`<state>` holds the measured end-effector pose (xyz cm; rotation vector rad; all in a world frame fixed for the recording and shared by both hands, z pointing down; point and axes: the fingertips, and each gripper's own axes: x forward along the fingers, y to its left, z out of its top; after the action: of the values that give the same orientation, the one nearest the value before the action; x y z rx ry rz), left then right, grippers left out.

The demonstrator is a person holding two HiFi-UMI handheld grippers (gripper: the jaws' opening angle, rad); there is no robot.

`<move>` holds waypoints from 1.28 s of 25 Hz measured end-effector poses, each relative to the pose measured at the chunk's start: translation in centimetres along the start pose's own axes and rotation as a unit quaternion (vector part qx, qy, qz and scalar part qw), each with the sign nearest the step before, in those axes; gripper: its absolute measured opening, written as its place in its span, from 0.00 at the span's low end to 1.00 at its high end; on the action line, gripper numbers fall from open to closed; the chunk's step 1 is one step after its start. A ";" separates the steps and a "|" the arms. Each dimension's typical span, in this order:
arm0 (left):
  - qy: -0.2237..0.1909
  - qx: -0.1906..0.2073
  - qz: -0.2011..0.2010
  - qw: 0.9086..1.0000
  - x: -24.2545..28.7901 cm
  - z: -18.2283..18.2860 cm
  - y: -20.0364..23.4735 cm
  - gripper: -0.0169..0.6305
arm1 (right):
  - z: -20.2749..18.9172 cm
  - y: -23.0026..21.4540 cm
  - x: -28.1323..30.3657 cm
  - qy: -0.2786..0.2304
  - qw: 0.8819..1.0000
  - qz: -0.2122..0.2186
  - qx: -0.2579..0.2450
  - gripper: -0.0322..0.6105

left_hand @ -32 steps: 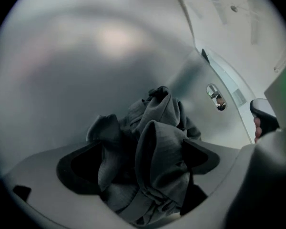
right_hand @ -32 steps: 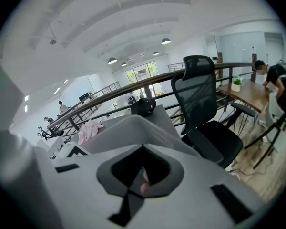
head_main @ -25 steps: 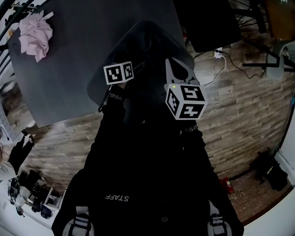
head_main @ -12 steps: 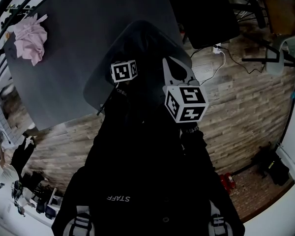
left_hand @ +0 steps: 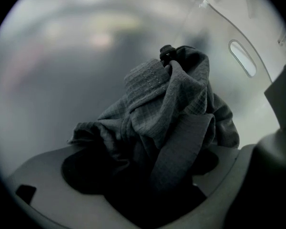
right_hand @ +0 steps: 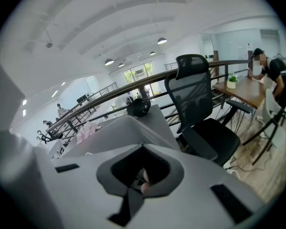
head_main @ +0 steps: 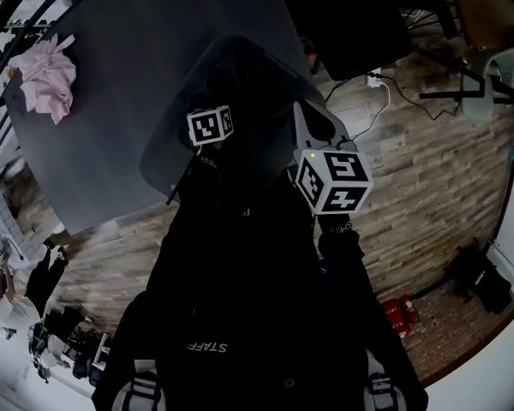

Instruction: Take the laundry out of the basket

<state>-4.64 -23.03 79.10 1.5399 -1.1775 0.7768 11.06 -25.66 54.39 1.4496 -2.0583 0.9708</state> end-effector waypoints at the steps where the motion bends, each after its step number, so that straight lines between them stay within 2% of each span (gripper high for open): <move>1: 0.004 -0.001 -0.007 1.000 0.0 0.0 -0.3 0.79 | -0.1 0.0 -0.1 0.000 1.000 -0.001 0.001 0.07; 4: 0.010 -0.006 -0.026 1.000 -0.3 -0.2 -1.3 0.60 | -0.5 -0.3 -0.6 -0.002 1.000 -0.006 0.004 0.07; 11: 0.005 0.011 -0.023 1.000 -2.6 0.1 -2.7 0.36 | -0.5 -0.9 -2.6 -0.017 1.000 -0.014 0.009 0.07; 16: -0.017 0.024 -0.027 0.999 -5.3 1.0 -4.1 0.31 | 0.0 -0.1 -4.1 -0.036 0.999 -0.009 0.007 0.07; 22: -0.079 0.055 -0.016 0.995 -10.4 2.6 -5.7 0.31 | -0.5 0.4 -6.3 -0.056 0.998 -0.009 0.012 0.07; 32: -0.194 0.102 -0.007 0.976 -20.1 4.6 -8.2 0.31 | -1.1 1.4 -10.2 -0.093 0.996 -0.010 0.010 0.07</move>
<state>-3.70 -21.28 57.02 1.9308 -1.3992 0.6175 13.32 -18.20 47.59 1.6219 -2.1650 0.8799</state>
